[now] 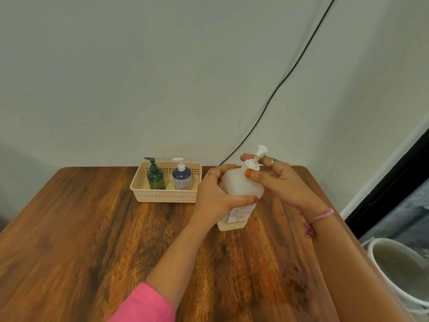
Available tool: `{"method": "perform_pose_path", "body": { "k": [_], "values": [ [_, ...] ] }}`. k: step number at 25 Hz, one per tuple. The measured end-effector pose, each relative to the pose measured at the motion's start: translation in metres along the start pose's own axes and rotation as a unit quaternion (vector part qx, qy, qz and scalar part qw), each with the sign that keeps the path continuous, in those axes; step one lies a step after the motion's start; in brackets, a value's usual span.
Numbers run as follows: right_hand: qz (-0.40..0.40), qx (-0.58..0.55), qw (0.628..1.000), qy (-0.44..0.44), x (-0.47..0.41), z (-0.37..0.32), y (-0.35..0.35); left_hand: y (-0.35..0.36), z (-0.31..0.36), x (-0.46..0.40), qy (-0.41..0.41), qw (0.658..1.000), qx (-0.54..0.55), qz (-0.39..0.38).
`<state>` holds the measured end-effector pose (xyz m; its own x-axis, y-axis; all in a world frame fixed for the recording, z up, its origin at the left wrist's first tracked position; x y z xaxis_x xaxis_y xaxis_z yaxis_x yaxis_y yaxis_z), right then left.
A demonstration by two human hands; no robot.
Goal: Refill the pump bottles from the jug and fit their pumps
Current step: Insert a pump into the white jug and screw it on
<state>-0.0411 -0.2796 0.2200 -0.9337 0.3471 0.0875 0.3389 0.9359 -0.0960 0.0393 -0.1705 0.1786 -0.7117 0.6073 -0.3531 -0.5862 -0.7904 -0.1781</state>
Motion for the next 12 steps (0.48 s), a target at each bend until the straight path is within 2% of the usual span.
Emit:
{"method": "perform_pose_path", "body": {
  "k": [4, 5, 8, 9, 12],
  "values": [
    [0.106, 0.074, 0.991, -0.031, -0.0031, -0.0025, -0.0062, 0.0028, -0.0039, -0.0002, 0.002, 1.0, -0.007, 0.0],
    [0.103, 0.087, 0.991, -0.025, -0.0039, -0.0014, -0.0059, 0.0021, -0.0048, -0.0003, 0.001, 1.0, -0.006, 0.001],
    [-0.006, 0.03, 1.0, 0.006, -0.0041, 0.0034, -0.0002, 0.0004, -0.0067, -0.0018, -0.006, 1.0, 0.003, 0.002],
    [-0.017, 0.017, 1.0, 0.002, -0.004, 0.0031, -0.0013, 0.0007, -0.0061, -0.0023, -0.005, 1.0, 0.005, 0.0],
    [0.047, 0.04, 0.998, -0.031, -0.0054, 0.0008, -0.0082, 0.003, -0.0066, -0.0027, -0.004, 1.0, 0.016, -0.001]
  ]
}}
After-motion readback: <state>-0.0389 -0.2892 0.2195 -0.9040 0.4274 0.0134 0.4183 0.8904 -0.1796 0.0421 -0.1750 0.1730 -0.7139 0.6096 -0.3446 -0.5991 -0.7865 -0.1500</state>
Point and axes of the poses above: each hand's wrist, its own x-axis away from the middle knuckle, its own y-axis out of the palm, z = x × y, the point moved 9 cm from there along -x, towards the middle knuckle, and after that the axes turned 11 degrees about y, right-handed, at the moved point
